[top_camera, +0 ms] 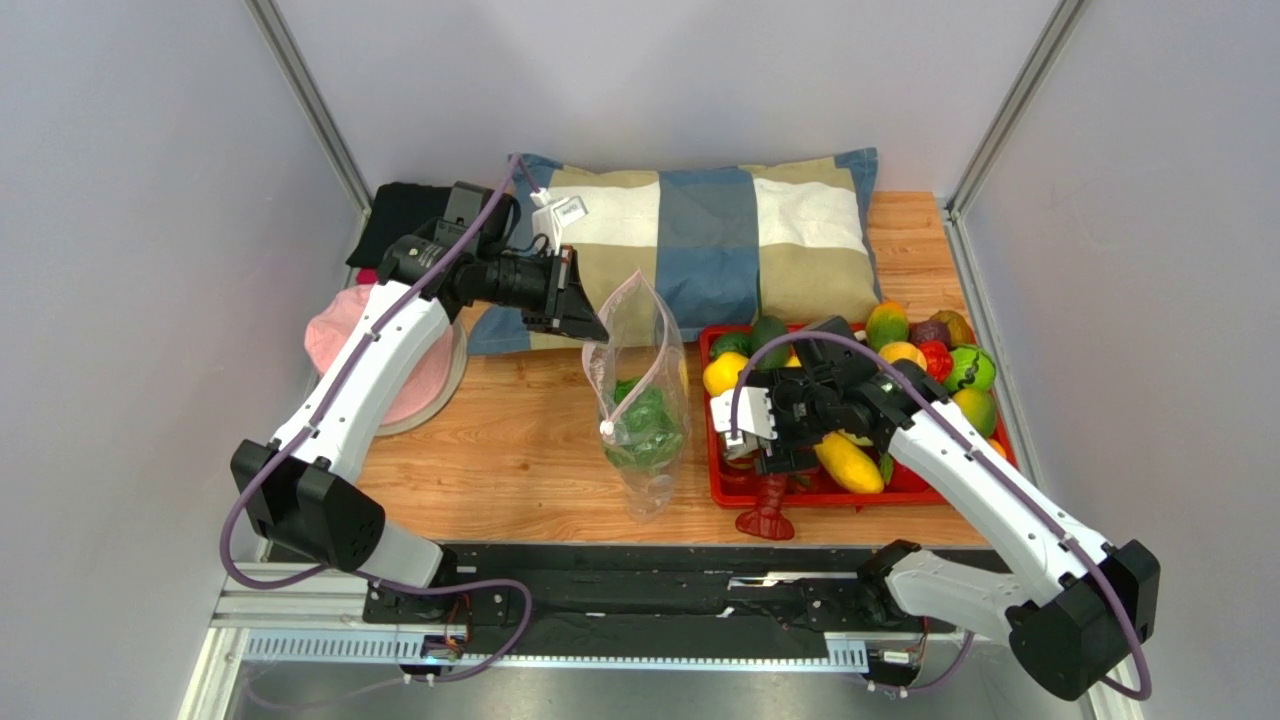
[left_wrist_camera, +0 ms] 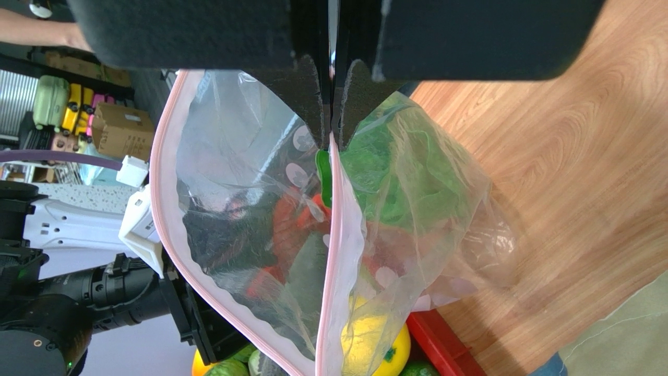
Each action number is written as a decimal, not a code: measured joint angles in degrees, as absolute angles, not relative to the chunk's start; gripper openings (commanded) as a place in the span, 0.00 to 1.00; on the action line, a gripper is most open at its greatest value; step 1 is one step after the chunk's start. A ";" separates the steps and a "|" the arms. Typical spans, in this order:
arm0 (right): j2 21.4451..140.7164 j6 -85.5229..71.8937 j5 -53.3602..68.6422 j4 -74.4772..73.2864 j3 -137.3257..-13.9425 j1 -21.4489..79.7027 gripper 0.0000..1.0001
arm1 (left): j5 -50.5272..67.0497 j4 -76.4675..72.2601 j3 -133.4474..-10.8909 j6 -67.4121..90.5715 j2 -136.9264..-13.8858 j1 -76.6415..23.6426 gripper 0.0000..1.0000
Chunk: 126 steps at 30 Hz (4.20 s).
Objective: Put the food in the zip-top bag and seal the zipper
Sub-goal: Pick up the fake fish from the bin, then place the fake fish in the zipper food storage bag.
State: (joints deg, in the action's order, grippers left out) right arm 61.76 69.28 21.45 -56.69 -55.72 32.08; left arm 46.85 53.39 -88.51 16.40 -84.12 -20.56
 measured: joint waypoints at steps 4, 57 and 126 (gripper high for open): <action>63.37 69.91 21.34 -55.18 -55.72 32.08 0.83 | 46.85 53.39 -88.49 16.40 -84.14 -20.56 0.00; 65.14 65.01 22.63 -61.30 -60.97 33.63 0.00 | 47.75 53.41 -88.49 16.21 -85.41 -20.56 0.00; 75.53 -13.37 40.66 33.50 -57.69 40.66 0.00 | 52.47 50.35 -89.43 19.84 -85.73 -22.00 0.00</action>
